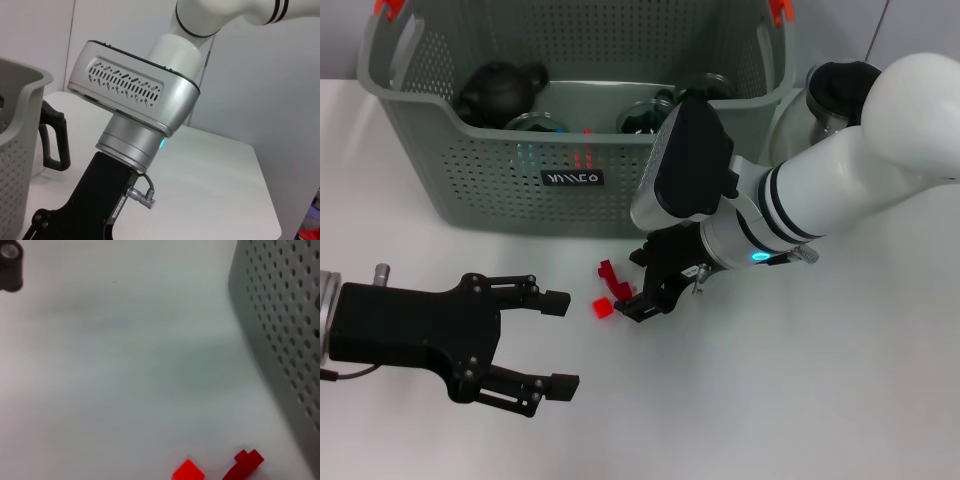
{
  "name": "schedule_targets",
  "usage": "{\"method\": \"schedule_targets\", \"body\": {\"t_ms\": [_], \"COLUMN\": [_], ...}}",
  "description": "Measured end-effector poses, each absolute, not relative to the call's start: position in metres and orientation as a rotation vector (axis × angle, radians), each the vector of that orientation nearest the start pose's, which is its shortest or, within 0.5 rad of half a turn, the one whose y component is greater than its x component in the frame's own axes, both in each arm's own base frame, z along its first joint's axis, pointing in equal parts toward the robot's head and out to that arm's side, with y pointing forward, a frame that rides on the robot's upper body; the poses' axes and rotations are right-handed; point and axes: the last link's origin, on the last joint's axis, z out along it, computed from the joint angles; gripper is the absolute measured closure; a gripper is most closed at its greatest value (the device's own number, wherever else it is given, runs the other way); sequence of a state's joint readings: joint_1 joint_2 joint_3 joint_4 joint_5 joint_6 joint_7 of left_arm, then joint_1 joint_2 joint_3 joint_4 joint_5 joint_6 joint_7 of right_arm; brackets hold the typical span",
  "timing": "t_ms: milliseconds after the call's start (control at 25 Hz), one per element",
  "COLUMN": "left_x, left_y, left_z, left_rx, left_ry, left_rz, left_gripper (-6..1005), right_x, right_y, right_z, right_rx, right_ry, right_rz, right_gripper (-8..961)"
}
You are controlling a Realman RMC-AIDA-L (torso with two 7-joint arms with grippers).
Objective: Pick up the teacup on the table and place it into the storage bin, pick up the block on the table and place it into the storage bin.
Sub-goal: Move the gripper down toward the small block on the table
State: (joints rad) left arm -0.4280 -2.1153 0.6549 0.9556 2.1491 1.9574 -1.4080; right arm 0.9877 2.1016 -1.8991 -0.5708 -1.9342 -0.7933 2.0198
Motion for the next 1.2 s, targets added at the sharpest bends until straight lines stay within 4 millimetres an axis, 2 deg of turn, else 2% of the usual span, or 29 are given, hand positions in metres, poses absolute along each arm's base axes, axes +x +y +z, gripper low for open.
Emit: {"method": "schedule_targets", "body": {"t_ms": [160,800,1000,1200], "left_x": [-0.2570,-0.2568,-0.2568,-0.2570], "left_y": [0.2715,0.2720,0.2720,0.2718], "left_z": [0.0300,0.0304,0.0304,0.0301], "left_rx": [-3.006,-3.008,-3.007,-3.007], "left_ry": [-0.460,-0.457,-0.458,-0.460], "left_rz": [-0.648,-0.645,-0.646,-0.649], "left_gripper": [66,66,67,67], "right_x": [0.1357,0.1417,0.1434,0.1436], "right_y": [0.3843,0.3831,0.3833,0.3827], "right_z": [-0.1483,-0.1504,-0.1511,-0.1511], "right_rx": [-2.897,-2.891,-2.885,-2.888], "right_ry": [0.221,0.235,0.242,0.244], "right_rz": [-0.279,-0.297,-0.298,-0.300], "right_gripper": [235,246,302,414]}}
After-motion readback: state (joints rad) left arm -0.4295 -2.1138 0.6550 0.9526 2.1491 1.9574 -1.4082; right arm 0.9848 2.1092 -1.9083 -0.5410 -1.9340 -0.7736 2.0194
